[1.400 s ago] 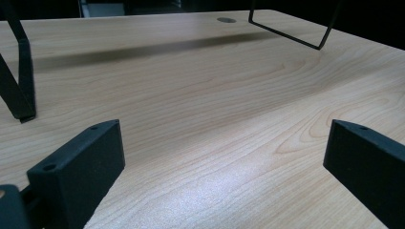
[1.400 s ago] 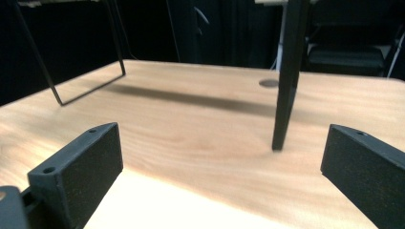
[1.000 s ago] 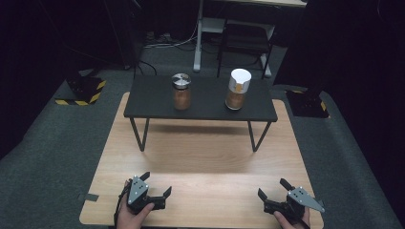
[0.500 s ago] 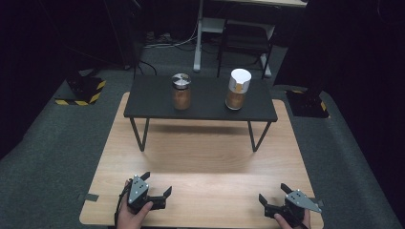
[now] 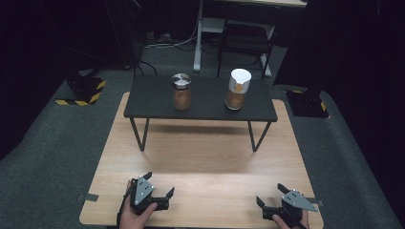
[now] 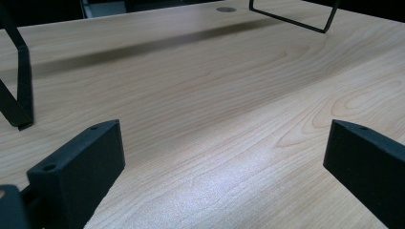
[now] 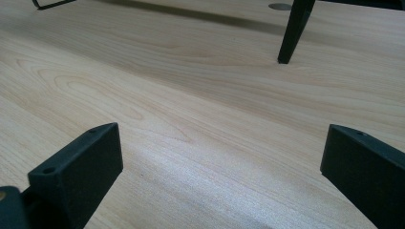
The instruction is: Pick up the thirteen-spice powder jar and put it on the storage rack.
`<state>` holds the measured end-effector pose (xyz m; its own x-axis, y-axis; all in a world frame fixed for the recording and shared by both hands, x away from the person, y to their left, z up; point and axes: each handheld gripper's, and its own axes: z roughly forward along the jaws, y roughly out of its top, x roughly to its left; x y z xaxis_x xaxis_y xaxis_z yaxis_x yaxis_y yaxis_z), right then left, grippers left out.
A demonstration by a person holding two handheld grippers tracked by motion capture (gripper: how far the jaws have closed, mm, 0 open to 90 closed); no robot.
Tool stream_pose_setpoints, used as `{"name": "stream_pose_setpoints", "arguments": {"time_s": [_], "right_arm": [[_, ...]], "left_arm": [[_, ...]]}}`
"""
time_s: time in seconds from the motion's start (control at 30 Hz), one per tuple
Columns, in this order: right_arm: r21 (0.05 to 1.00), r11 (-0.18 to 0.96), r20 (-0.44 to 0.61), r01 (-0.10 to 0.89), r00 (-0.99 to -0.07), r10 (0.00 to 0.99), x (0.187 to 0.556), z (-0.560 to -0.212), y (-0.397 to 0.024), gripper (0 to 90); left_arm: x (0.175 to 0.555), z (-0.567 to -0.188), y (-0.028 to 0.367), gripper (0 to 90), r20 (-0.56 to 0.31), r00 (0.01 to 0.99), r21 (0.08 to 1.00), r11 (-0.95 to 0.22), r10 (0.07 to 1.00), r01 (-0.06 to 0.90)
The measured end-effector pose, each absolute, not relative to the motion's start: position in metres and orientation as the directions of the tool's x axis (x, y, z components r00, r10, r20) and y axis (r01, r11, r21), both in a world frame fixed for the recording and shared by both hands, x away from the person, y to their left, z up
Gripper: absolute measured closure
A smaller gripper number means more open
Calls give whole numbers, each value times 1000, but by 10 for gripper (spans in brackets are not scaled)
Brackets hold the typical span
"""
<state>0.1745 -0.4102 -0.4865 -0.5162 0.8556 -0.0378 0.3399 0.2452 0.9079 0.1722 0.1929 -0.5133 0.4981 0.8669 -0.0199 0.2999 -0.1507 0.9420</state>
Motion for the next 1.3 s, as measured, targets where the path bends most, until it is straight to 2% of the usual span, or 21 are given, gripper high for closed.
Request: {"name": "stream_pose_setpoints", "arguments": {"time_s": [0.87,1.3], "right_arm": [[895,266,-32,358,-544,839,187,-483,-405,1],[900,278,-52,335,-550,833,184,-485,-405,1]], "left_arm": [[170,-513,199,5,-15,540,941,-171,841,293],[177,-507,197,5,-24,544,924,-188,839,332]]}}
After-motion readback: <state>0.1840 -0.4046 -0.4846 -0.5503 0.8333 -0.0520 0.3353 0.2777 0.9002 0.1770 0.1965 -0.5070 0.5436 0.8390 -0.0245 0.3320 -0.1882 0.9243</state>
